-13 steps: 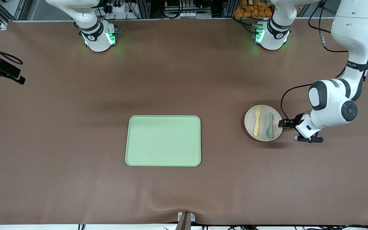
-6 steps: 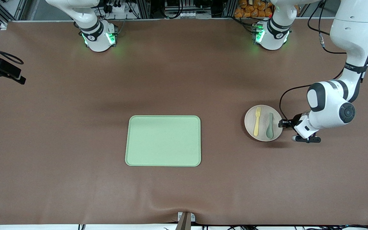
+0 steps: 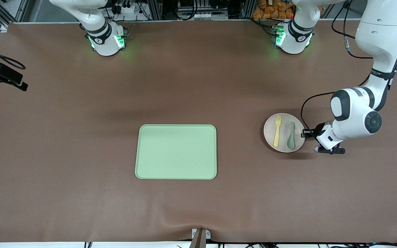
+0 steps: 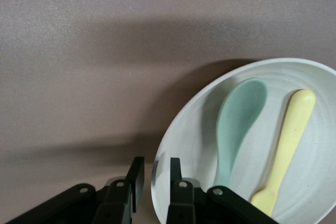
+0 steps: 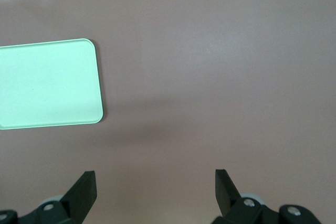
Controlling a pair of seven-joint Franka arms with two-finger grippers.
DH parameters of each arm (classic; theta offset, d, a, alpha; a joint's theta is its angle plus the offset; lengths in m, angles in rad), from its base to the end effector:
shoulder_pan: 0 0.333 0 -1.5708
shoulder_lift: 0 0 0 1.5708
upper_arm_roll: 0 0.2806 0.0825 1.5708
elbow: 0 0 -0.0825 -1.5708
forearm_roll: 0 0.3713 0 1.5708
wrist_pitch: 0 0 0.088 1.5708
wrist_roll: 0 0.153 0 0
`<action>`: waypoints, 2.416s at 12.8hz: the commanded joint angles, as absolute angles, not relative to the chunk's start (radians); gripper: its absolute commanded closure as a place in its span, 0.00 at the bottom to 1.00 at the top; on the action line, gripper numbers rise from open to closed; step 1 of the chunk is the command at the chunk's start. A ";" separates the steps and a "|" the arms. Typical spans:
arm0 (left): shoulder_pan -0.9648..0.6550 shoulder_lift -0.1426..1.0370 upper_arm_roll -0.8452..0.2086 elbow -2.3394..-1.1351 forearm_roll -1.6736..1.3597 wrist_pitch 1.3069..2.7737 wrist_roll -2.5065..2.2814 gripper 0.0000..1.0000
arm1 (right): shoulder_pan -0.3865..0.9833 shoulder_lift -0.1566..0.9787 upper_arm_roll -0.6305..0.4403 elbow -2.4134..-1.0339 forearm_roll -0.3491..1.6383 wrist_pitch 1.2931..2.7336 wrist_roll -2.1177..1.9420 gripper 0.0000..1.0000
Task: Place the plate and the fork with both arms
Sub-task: 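Close the left gripper on the rim of the white plate, then carry the plate with the left gripper onto the green tray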
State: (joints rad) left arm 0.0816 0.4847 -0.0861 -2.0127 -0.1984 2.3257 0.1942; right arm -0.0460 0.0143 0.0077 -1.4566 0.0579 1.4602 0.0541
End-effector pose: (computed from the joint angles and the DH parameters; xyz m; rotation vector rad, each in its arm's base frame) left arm 0.5545 -0.0152 0.1317 2.9436 -0.0641 -0.2285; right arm 0.5340 -0.0111 0.5778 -3.0811 0.1331 0.0172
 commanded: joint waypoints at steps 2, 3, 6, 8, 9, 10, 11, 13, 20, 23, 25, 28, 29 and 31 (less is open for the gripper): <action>0.086 0.506 -0.095 -1.996 -0.224 2.335 0.221 0.80 | -0.067 0.025 0.020 -1.437 0.075 1.447 0.041 0.00; 0.084 0.506 -0.095 -1.996 -0.224 2.335 0.221 0.81 | -0.067 0.025 0.020 -1.437 0.077 1.447 0.041 0.00; 0.078 0.506 -0.094 -1.994 -0.224 2.335 0.224 0.91 | -0.066 0.026 0.020 -1.437 0.077 1.447 0.043 0.00; 0.077 0.520 -0.094 -1.985 -0.224 2.335 0.227 0.96 | -0.067 0.026 0.020 -1.437 0.077 1.448 0.043 0.00; 0.081 0.519 -0.094 -1.988 -0.224 2.330 0.236 0.98 | -0.066 0.026 0.020 -1.437 0.077 1.448 0.043 0.00; 0.087 0.515 -0.094 -1.988 -0.224 2.323 0.262 1.00 | -0.066 0.026 0.020 -1.437 0.077 1.448 0.044 0.00; 0.092 0.515 -0.094 -1.987 -0.224 2.316 0.287 1.00 | -0.066 0.026 0.020 -1.437 0.077 1.448 0.044 0.00; 0.087 0.509 -0.094 -1.979 -0.222 2.315 0.296 1.00 | -0.067 0.026 0.020 -1.437 0.077 1.448 0.044 0.00; 0.068 0.506 -0.143 -1.823 -0.222 2.205 0.293 1.00 | -0.064 0.026 0.020 -1.437 0.075 1.447 0.044 0.00; 0.045 0.508 -0.179 -1.717 -0.212 2.093 0.281 1.00 | -0.067 0.026 0.020 -1.439 0.075 1.447 0.044 0.00; -0.013 0.506 -0.179 -1.659 -0.210 2.040 0.269 1.00 | -0.071 0.026 0.020 -1.437 0.075 1.447 0.044 0.00; -0.107 0.514 -0.181 -1.599 -0.210 2.025 0.146 1.00 | -0.072 0.031 0.020 -1.437 0.075 1.447 0.043 0.00; -0.124 0.518 -0.181 -1.585 -0.221 2.025 0.132 1.00 | -0.071 0.032 0.020 -1.437 0.077 1.448 0.043 0.00; -0.167 0.532 -0.181 -1.559 -0.221 2.025 0.074 1.00 | -0.069 0.032 0.020 -1.437 0.077 1.450 0.043 0.00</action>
State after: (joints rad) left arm -0.1367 0.5027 -0.1862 -1.6204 -0.2061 2.0535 0.1134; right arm -0.0461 0.0213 0.0054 -1.4567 0.0579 1.4602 0.0540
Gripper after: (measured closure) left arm 0.960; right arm 0.000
